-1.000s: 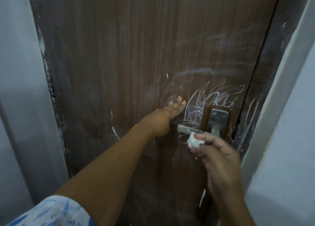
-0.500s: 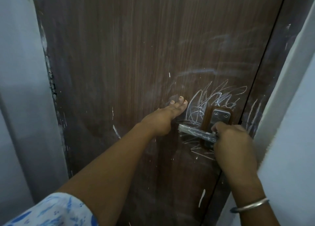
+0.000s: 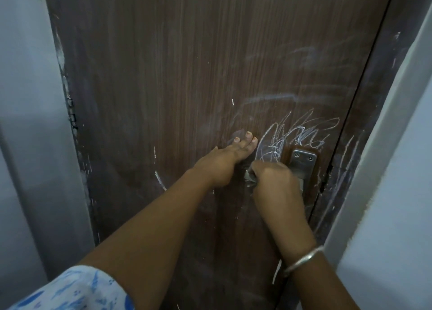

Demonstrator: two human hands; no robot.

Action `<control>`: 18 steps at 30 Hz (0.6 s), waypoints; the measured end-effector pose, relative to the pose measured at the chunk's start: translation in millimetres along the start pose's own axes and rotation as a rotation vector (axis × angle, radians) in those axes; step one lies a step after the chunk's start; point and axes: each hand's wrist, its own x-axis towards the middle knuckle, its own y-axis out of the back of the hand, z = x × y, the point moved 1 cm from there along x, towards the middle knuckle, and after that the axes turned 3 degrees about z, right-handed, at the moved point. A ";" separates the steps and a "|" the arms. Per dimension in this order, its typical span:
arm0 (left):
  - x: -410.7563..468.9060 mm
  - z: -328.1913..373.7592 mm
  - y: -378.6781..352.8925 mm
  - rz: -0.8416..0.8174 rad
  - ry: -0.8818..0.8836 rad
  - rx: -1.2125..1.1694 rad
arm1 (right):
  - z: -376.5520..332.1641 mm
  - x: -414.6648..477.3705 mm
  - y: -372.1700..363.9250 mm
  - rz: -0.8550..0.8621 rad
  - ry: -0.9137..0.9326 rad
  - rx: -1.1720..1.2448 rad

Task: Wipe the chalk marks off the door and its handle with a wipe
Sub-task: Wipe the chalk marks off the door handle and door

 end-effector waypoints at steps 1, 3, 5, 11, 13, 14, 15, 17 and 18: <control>0.1 0.4 0.6 0.001 0.004 0.001 | 3.8 -3.1 1.2 -0.002 -0.015 0.007; -0.1 1.1 0.1 0.003 0.010 -0.010 | 5.8 -4.3 4.7 -0.024 -0.057 0.031; 1.6 -1.1 -2.3 0.002 0.008 -0.016 | -0.7 -0.5 4.1 -0.031 -0.030 -0.005; 4.5 -3.6 -2.7 -0.012 -0.010 0.020 | -16.6 14.3 -4.5 -0.069 0.164 -0.036; 4.2 -2.0 -1.4 -0.015 -0.006 0.025 | -14.2 12.1 0.9 -0.091 0.155 -0.016; 3.6 -0.8 0.1 -0.010 0.000 0.023 | -10.5 10.8 5.0 -0.105 0.133 -0.007; 3.3 -0.3 0.8 -0.007 0.006 0.021 | -5.1 9.8 10.8 -0.124 0.090 -0.003; 0.9 3.3 4.0 -0.019 0.022 0.018 | 11.9 9.6 22.2 -0.150 -0.018 0.001; -0.5 5.5 5.1 -0.024 0.025 0.017 | 21.0 9.3 27.1 -0.174 -0.066 0.004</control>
